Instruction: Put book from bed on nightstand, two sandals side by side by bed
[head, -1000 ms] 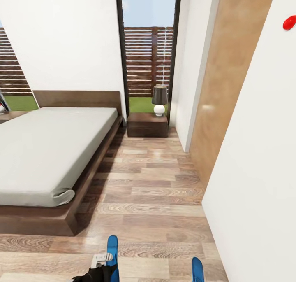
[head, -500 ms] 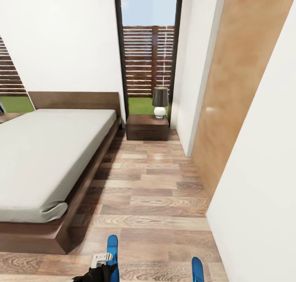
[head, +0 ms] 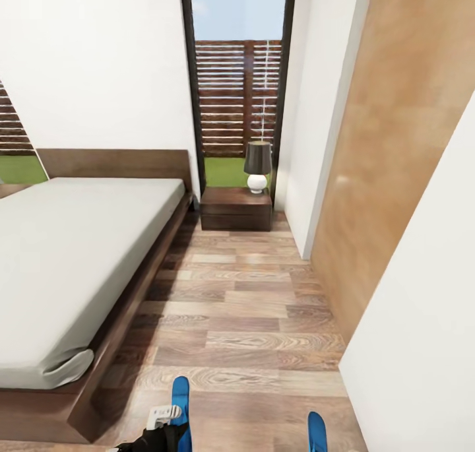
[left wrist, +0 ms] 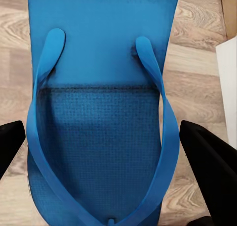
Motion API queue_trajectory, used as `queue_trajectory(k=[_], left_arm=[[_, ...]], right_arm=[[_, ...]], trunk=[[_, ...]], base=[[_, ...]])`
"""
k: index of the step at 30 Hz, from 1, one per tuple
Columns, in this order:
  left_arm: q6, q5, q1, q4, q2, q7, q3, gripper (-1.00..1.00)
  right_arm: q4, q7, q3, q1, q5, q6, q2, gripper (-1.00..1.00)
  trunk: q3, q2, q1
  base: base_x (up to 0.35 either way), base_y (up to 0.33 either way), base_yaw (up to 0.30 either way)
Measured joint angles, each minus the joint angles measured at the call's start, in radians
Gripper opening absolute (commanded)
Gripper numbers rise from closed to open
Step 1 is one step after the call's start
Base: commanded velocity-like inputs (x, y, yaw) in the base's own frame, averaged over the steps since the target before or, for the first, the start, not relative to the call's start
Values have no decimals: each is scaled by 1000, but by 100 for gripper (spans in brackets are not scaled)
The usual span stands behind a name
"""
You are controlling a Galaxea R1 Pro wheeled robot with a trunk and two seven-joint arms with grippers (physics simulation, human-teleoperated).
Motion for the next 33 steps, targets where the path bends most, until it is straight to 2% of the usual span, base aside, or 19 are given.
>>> queue_trajectory(k=[19,33], left_arm=[[0,1,0,0,2,0,1,-100],[0,1,0,0,2,0,2,-100]], right_arm=[[0,0,0,0,0,0,0,-100],[0,-1,0,0,0,0,0,-100]], trunk=[[0,0,0],[0,0,0]], base=[[322,-90,0],[322,-8,0]])
